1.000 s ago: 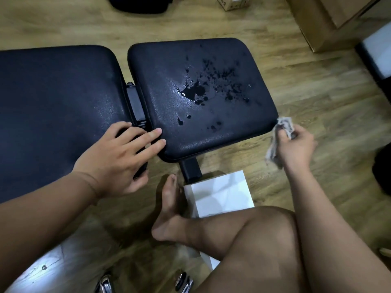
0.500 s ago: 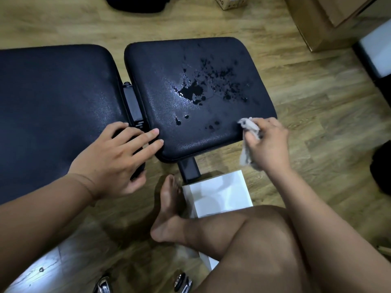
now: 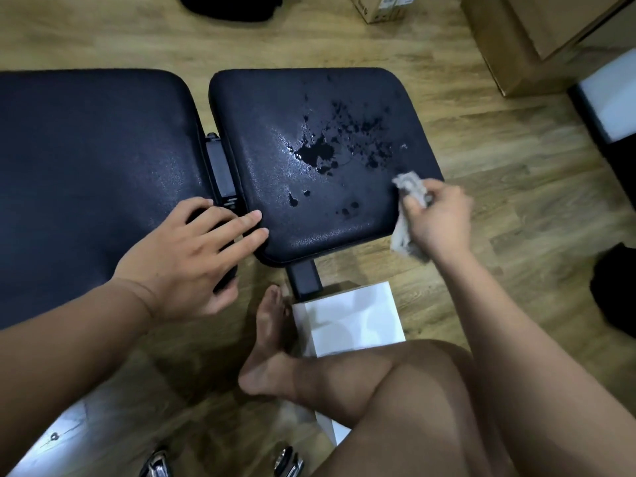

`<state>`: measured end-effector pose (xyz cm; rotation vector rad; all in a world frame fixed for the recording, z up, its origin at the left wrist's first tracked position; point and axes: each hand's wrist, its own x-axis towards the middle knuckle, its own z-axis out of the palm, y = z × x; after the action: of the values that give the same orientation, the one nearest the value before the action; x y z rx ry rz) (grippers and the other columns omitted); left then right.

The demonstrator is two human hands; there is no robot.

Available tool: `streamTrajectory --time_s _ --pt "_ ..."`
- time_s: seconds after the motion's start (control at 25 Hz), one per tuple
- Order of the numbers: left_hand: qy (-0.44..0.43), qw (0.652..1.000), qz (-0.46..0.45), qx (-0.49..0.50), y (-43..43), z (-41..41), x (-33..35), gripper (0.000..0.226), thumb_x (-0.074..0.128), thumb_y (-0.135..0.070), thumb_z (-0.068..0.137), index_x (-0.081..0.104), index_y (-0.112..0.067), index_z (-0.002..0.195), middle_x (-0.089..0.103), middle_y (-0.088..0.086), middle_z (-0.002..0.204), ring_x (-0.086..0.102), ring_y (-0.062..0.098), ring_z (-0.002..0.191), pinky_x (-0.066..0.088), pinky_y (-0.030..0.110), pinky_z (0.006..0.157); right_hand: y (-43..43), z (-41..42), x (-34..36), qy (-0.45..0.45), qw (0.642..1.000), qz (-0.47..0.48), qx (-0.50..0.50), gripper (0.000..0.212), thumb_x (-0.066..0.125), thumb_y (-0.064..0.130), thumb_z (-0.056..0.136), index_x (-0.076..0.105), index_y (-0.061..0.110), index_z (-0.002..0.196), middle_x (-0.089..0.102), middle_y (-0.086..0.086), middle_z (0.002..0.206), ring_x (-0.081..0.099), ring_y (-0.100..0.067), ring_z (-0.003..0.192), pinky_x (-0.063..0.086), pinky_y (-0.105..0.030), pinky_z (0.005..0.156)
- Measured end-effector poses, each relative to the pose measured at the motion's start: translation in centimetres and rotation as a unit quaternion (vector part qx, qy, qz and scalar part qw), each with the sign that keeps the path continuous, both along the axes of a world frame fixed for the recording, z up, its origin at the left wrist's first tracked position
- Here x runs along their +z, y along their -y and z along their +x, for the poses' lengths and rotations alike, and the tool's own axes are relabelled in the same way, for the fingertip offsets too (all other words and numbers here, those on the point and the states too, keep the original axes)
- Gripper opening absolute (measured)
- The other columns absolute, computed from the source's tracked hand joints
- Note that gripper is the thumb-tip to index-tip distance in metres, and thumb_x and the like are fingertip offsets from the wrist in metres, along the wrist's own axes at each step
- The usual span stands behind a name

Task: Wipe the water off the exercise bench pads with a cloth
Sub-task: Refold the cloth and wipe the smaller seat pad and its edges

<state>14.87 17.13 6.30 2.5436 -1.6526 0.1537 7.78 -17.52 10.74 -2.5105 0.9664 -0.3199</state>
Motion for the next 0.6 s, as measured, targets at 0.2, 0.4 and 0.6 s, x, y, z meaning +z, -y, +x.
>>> streamTrajectory --time_s 0.2,0.4,0.6 --pt "0.004 1.000 0.019 0.000 0.0 0.1 0.1 0.066 0.058 -0.042 0.078 0.054 -0.012 0.137 0.052 0.013 0.144 0.057 0.035 0.116 0.035 0.053 0.104 1.0 -0.2 0.6 -0.023 0.997 -0.040 -0.063 0.020 0.057 0.024 0.084 0.072 0.012 0.089 0.071 -0.015 0.080 0.067 -0.030 0.078 0.046 -0.026 0.071" --pt "0.006 1.000 0.028 -0.002 0.1 0.2 0.2 0.065 0.055 -0.043 0.079 0.053 -0.014 0.137 0.051 0.012 0.145 0.056 0.035 0.116 0.034 0.053 0.104 -0.6 -0.6 1.8 -0.051 0.998 -0.032 0.031 0.013 0.059 0.025 0.086 0.065 0.022 0.076 0.066 -0.011 0.066 0.062 -0.029 0.069 0.040 -0.026 0.069" --pt "0.009 1.000 0.029 0.004 0.0 0.1 0.2 0.065 0.055 -0.043 0.079 0.054 -0.014 0.136 0.052 0.013 0.144 0.057 0.035 0.115 0.036 0.054 0.103 -7.6 -1.0 0.5 -0.055 0.987 0.009 0.151 0.013 0.064 0.026 0.079 0.072 0.017 0.080 0.069 -0.004 0.066 0.063 -0.022 0.066 0.048 -0.029 0.067"
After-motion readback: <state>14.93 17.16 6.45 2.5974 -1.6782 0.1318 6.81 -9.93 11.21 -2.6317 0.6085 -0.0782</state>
